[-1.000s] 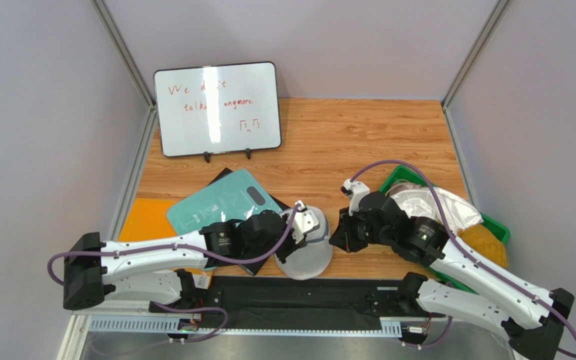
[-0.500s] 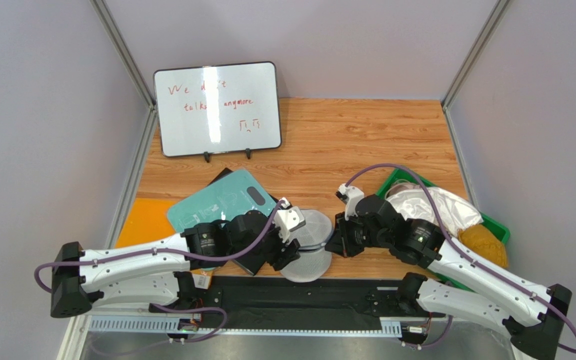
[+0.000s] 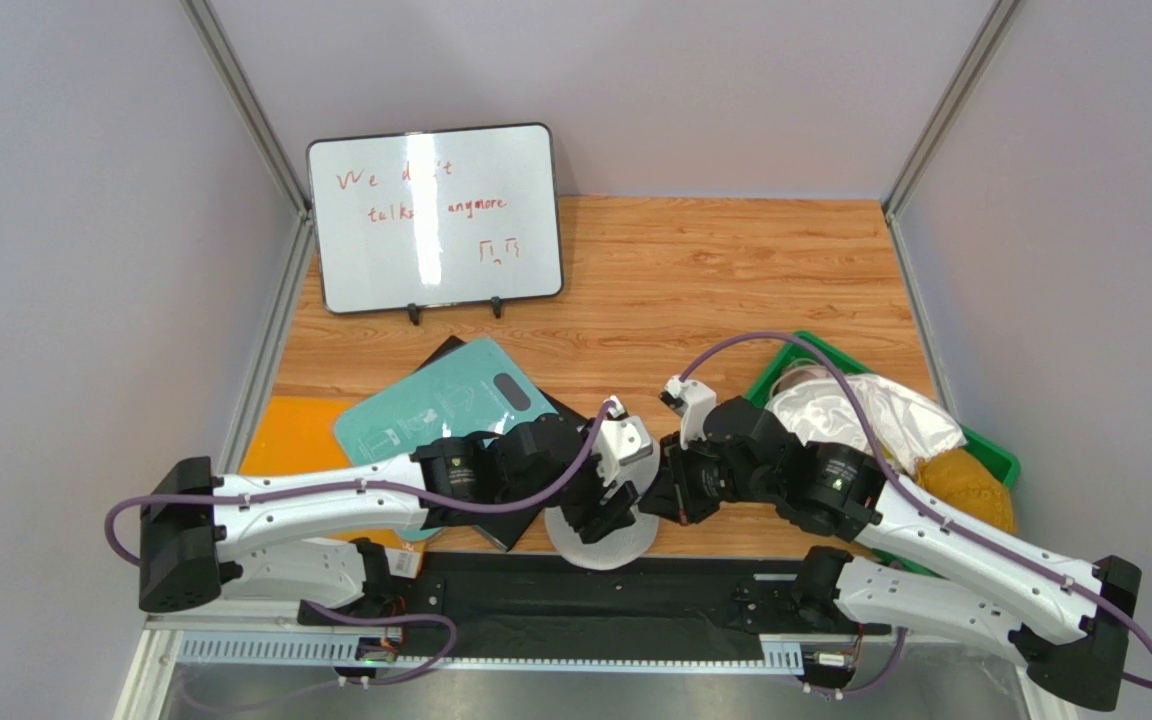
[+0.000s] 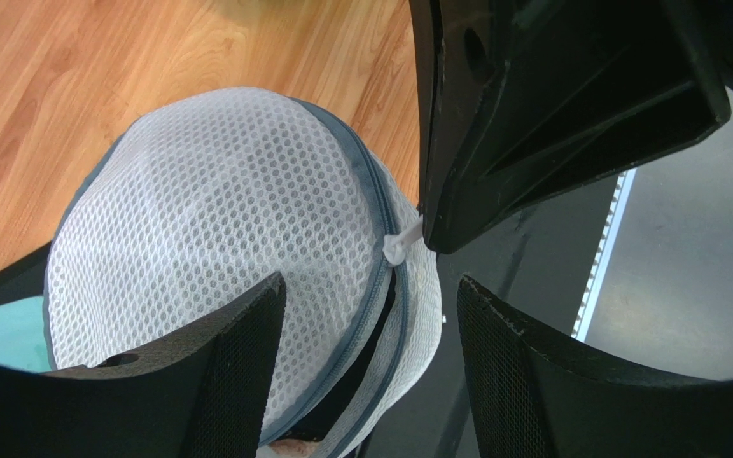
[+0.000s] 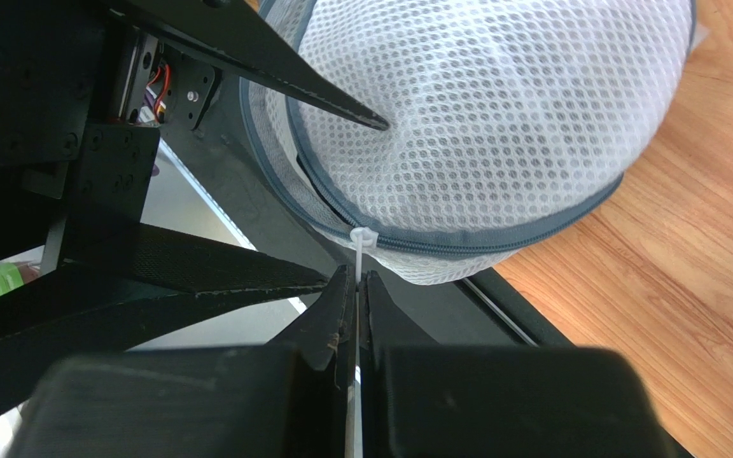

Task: Unzip the laundry bag and remove the bra
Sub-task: Unzip the laundry bag at the center of the board.

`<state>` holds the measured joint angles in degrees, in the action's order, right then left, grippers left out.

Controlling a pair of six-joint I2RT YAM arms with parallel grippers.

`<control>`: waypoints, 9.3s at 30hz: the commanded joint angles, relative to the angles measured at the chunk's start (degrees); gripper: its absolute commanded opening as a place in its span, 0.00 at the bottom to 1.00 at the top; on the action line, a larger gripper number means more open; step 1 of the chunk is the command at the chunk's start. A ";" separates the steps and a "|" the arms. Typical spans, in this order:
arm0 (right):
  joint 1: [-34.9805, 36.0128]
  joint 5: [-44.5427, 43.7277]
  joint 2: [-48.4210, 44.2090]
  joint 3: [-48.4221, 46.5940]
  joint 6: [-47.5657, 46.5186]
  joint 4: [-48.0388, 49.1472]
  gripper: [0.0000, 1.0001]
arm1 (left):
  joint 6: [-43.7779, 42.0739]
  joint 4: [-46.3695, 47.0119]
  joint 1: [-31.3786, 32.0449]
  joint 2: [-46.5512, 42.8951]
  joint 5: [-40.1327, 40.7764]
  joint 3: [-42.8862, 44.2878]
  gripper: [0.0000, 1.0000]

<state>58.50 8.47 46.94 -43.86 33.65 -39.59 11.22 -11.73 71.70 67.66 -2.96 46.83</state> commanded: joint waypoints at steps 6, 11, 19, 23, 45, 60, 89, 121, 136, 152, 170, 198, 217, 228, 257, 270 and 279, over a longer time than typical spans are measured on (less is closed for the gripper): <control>1.35 -0.12 0.35 -1.58 0.81 2.50 0.00 | 0.90 4.87 0.37 1.68 -1.35 -0.25 0.38; 1.53 -0.91 0.35 -1.85 0.72 2.07 0.00 | 1.87 4.69 0.37 1.42 -0.99 -1.56 0.25; 1.44 -2.49 0.00 -2.02 0.80 0.92 0.00 | 2.84 4.26 0.46 0.02 -0.47 -3.50 0.00; 1.44 -4.42 -0.53 -2.37 0.89 -0.83 0.00 | 2.93 3.73 0.37 -0.68 0.32 -4.02 0.00; 1.44 -7.33 -2.99 -2.46 0.63 -3.82 0.00 | 5.65 -1.81 0.46 -9.91 6.91 -9.47 0.00; 1.97 -4.96 0.43 -2.55 -0.34 -0.93 0.00 | 6.09 -4.54 0.37 -12.11 10.25 -8.95 0.11; 4.43 -2.40 0.96 -2.20 0.10 4.61 0.00 | 2.66 4.78 3.27 -0.95 4.81 -1.65 0.47; 4.43 -10.30 -1.59 -3.17 0.10 -1.89 0.00 | 4.68 -1.46 3.27 -10.44 10.43 -7.72 0.00; 1.09 -11.55 -2.73 0.61 -0.16 -2.68 0.00 | 5.04 -4.79 3.36 -14.57 11.57 -8.33 0.00; 0.74 -14.44 -4.48 -2.90 0.80 -8.65 0.67 | 2.22 -1.20 4.32 -2.01 7.36 -0.78 0.00; 0.74 -15.33 -5.54 -4.31 0.01 -9.45 0.78 | 13.38 -8.92 6.52 -4.90 21.75 5.56 0.70; 5.57 -8.38 8.43 -8.35 -5.61 0.31 0.75 | 40.27 -9.90 -6.40 -16.15 19.83 -7.45 0.79; 6.62 -12.68 10.89 -7.82 -6.05 -0.30 0.75 | 40.37 -13.06 -6.40 -11.76 18.34 -6.30 0.68; 10.32 -18.66 18.27 -12.65 -7.46 -1.01 0.74 | 41.51 -12.53 -6.40 -15.54 18.78 -9.91 0.37; 16.65 -25.69 28.12 -18.90 -8.16 -3.82 0.00 | 41.60 -9.46 -6.49 -15.72 17.82 -11.94 0.00; 5.85 -26.40 21.54 -21.35 -15.61 -3.75 0.00 | 30.72 -0.23 -15.18 -5.79 11.39 -2.72 0.00; -3.13 -24.64 16.27 -21.28 -20.90 3.37 0.00 | 27.44 4.87 -16.68 -12.98 17.80 -6.38 0.00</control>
<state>56.53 -15.92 66.15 -64.58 16.16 -42.06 40.66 -11.97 55.22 59.64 10.48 43.66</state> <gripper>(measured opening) 0.005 0.007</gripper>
